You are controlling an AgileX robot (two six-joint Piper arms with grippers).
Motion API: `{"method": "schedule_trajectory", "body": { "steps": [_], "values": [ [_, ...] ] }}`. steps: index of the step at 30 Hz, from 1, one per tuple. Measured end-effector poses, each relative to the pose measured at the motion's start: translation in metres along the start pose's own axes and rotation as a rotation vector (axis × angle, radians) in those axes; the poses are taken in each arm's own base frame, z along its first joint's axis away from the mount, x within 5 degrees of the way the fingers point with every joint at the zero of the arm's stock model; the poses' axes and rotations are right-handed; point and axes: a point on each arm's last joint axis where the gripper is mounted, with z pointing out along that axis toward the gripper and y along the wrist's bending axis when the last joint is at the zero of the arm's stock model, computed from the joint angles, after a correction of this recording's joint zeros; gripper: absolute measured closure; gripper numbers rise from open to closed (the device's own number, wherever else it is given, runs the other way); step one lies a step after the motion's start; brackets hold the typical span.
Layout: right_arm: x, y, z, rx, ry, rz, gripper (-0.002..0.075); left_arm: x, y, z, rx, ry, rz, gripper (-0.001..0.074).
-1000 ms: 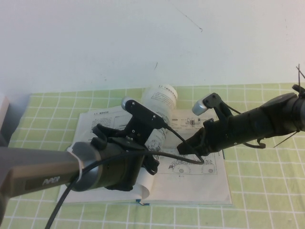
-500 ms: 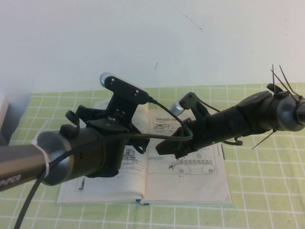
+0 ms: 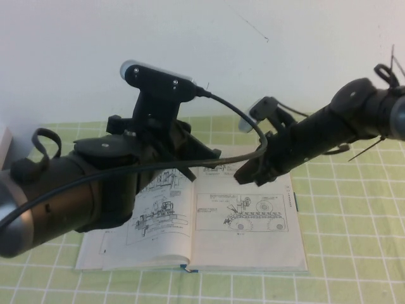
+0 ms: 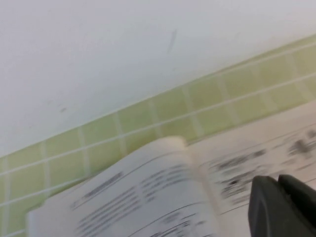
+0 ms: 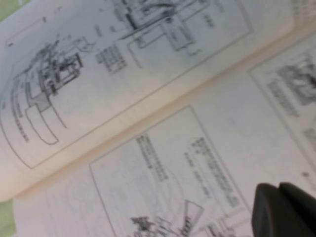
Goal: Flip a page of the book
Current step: Open the closed book
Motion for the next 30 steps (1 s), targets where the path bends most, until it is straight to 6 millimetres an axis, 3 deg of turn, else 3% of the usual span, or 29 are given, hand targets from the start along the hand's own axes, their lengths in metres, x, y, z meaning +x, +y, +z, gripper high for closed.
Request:
{"method": "schedule_trajectory", "body": {
  "steps": [10,15,21,30],
  "values": [
    [-0.012,-0.014,-0.111,0.24,0.021,0.031,0.0728,-0.027,-0.015,-0.037,0.283,-0.113,-0.142,0.0738],
    [-0.01,-0.004,-0.176,0.337,0.034,0.047,0.0728,-0.039,-0.016,-0.059,0.363,-0.17,-0.164,0.0738],
    [-0.007,0.028,-0.233,0.432,0.114,0.05,0.0728,-0.049,-0.009,-0.076,0.351,-0.224,-0.163,0.0738],
    [-0.011,0.103,-0.311,0.668,0.088,0.021,0.0728,-0.046,0.02,-0.071,0.003,-0.217,0.004,0.0738]
  ]
}}
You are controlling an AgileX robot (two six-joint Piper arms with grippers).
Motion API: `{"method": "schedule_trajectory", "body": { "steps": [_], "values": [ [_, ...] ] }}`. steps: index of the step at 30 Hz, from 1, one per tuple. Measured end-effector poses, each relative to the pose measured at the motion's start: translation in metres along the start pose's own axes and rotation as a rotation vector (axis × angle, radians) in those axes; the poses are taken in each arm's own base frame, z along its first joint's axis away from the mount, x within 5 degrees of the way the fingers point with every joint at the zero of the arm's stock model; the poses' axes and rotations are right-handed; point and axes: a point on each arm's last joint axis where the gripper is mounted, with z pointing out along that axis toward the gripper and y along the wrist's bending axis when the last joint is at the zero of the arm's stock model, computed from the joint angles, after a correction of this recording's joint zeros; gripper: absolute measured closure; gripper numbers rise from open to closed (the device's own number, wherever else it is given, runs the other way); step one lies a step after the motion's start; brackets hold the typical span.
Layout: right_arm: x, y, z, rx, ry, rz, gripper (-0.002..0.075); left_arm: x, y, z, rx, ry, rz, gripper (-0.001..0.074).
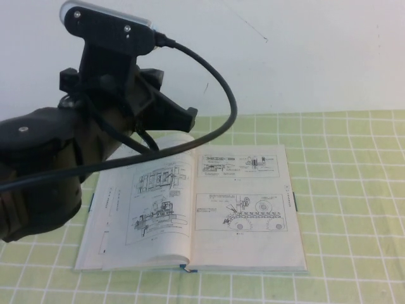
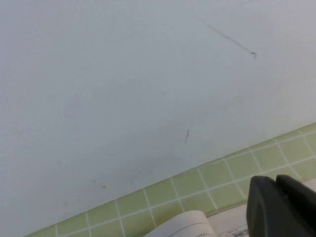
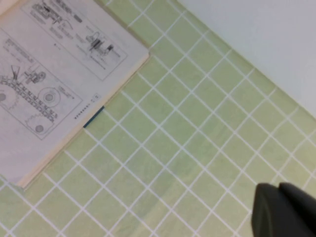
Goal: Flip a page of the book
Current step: Open the closed book
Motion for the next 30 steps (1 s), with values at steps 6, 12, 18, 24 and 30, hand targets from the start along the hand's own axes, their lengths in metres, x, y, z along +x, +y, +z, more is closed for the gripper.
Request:
{"method": "schedule_trajectory", "body": {
  "steps": [6,12,18,24,30],
  "values": [
    [0.012,0.018,-0.063,0.098,-0.058,-0.01,0.0728,0.018,-0.002,0.007,0.002,0.056,0.007,0.0738],
    [0.031,0.039,-0.098,0.144,-0.1,0.005,0.0728,0.057,-0.018,0.027,0.102,0.182,-0.039,0.0738],
    [0.059,0.055,-0.087,0.106,-0.046,0.026,0.0728,0.102,-0.024,0.057,0.058,0.333,-0.005,0.0738],
    [0.079,0.066,-0.073,0.1,-0.033,0.06,0.0728,0.141,-0.022,0.079,-0.049,0.458,0.048,0.0738],
    [0.089,0.074,-0.079,0.108,-0.047,0.062,0.0728,0.147,-0.011,0.082,-0.149,0.477,0.054,0.0738]
  ]
}}
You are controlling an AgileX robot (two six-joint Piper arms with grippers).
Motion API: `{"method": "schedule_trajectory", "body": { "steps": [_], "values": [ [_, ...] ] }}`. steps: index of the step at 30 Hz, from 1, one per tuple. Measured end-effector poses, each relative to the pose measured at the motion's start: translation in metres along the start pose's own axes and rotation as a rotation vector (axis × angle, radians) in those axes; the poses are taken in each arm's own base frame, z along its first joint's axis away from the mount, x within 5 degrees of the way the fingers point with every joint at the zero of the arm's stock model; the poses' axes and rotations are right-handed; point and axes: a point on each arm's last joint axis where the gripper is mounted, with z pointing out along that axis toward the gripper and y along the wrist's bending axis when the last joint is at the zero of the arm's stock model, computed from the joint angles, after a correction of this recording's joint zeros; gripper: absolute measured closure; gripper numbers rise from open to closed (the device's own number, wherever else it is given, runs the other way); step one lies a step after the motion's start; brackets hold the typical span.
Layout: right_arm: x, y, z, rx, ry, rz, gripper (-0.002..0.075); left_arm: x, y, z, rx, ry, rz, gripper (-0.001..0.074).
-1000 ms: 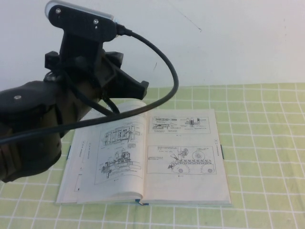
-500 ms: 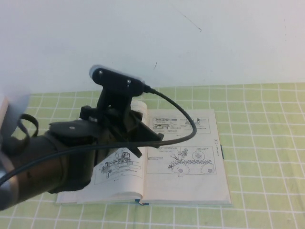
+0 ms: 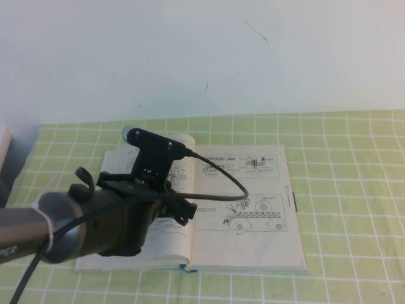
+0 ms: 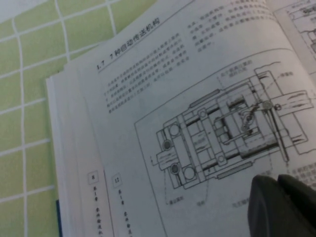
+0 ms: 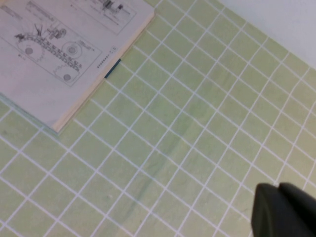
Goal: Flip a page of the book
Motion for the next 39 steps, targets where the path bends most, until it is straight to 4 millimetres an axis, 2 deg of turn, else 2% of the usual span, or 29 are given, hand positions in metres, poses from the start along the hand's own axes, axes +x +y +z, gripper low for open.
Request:
{"method": "schedule_trajectory", "body": {
  "steps": [4,10,15,18,23,27,30,33,36,39],
  "values": [
    [0.002,0.002,-0.004,0.008,-0.012,0.004,0.0728,0.005,0.01,0.014,0.022,0.035,-0.027,0.0738],
    [0.002,0.002,-0.004,0.007,-0.011,0.004,0.0728,0.023,0.014,0.041,0.069,0.12,-0.045,0.0738],
    [0.002,0.002,-0.004,0.007,-0.011,0.004,0.0728,0.025,0.015,0.043,0.061,0.125,-0.028,0.0738],
    [0.001,0.001,-0.006,0.022,-0.034,0.003,0.0728,0.02,0.018,0.037,0.048,0.103,-0.027,0.0738],
    [-0.001,0.002,-0.021,0.099,-0.145,-0.006,0.0728,-0.012,0.024,-0.003,0.12,-0.036,-0.069,0.0738],
    [0.004,0.006,-0.042,0.168,-0.231,-0.02,0.0728,-0.043,0.023,-0.055,0.319,-0.212,-0.095,0.0738],
    [0.011,0.011,-0.054,0.203,-0.274,-0.027,0.0728,-0.058,0.021,-0.093,0.473,-0.327,-0.084,0.0738],
    [0.024,0.019,-0.059,0.226,-0.302,-0.026,0.0728,-0.065,0.02,-0.122,0.582,-0.413,-0.065,0.0738],
    [0.043,0.03,-0.058,0.24,-0.331,-0.009,0.0728,-0.07,0.025,-0.145,0.62,-0.478,-0.065,0.0738],
    [0.065,0.041,-0.049,0.25,-0.356,0.018,0.0728,-0.073,0.031,-0.166,0.64,-0.534,-0.08,0.0738]
  ]
}}
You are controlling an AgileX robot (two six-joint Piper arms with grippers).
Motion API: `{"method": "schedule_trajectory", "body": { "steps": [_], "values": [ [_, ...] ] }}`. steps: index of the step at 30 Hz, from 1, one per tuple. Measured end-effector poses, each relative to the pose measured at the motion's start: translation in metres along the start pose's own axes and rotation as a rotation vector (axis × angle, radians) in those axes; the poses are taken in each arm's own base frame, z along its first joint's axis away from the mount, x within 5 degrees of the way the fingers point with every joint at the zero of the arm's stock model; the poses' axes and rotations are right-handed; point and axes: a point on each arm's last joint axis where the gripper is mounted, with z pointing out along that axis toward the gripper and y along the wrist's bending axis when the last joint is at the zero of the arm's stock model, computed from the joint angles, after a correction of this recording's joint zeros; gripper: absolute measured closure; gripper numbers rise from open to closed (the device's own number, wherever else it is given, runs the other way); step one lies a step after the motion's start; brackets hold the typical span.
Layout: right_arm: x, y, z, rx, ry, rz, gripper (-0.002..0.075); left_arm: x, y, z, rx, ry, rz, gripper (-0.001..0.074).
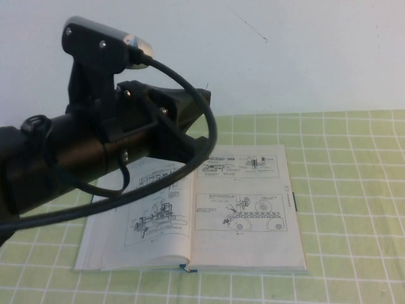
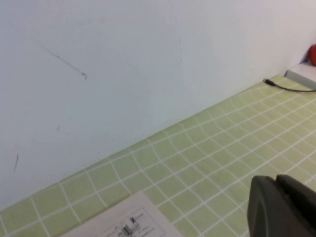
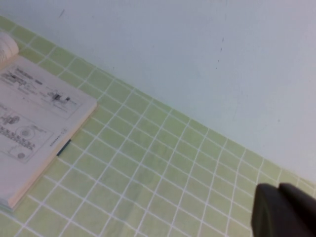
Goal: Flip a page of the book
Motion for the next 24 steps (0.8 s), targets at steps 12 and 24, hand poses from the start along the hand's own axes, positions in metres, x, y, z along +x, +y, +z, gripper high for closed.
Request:
{"method": "schedule_trajectory", "body": {
  "steps": [12,24],
  "values": [
    [0.096,0.045,0.028,0.027,-0.036,0.094,0.0729,-0.013,-0.008,-0.019,0.017,-0.051,0.057,0.0738],
    [0.112,0.059,0.041,-0.057,0.01,0.171,0.0729,-0.013,-0.002,-0.019,-0.048,-0.051,0.059,0.0738]
  ]
}}
